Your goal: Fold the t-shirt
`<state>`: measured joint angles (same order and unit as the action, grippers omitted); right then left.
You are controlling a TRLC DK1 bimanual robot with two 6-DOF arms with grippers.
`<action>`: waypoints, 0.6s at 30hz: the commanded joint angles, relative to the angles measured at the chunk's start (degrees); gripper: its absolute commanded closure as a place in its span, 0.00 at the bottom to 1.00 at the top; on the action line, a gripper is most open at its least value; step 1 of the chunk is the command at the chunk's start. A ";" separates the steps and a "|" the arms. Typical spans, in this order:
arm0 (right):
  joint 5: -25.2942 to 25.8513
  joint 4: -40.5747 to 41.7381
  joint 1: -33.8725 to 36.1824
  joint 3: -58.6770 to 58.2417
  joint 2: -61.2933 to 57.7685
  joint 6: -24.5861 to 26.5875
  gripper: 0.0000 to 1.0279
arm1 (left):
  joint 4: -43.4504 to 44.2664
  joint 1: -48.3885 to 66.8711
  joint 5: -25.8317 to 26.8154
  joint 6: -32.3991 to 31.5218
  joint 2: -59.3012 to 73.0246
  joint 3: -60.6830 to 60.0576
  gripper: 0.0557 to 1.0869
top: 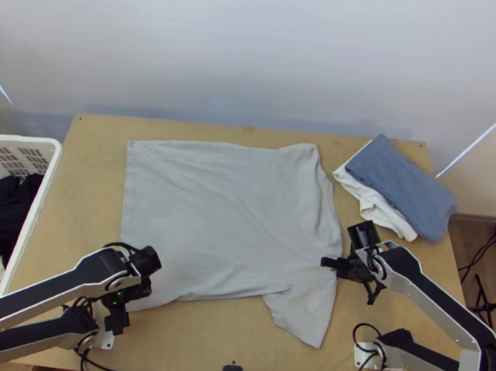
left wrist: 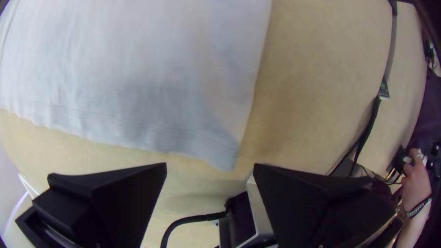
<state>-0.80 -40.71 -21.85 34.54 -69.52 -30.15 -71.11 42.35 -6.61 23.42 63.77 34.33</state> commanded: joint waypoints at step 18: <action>0.09 -0.25 0.31 -0.36 0.61 0.27 0.97 | 15.39 -0.07 -1.21 1.72 -2.07 -5.32 0.97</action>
<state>-0.69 -40.69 -21.52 34.22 -69.43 -29.98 -63.51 42.68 -7.57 24.97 63.44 31.31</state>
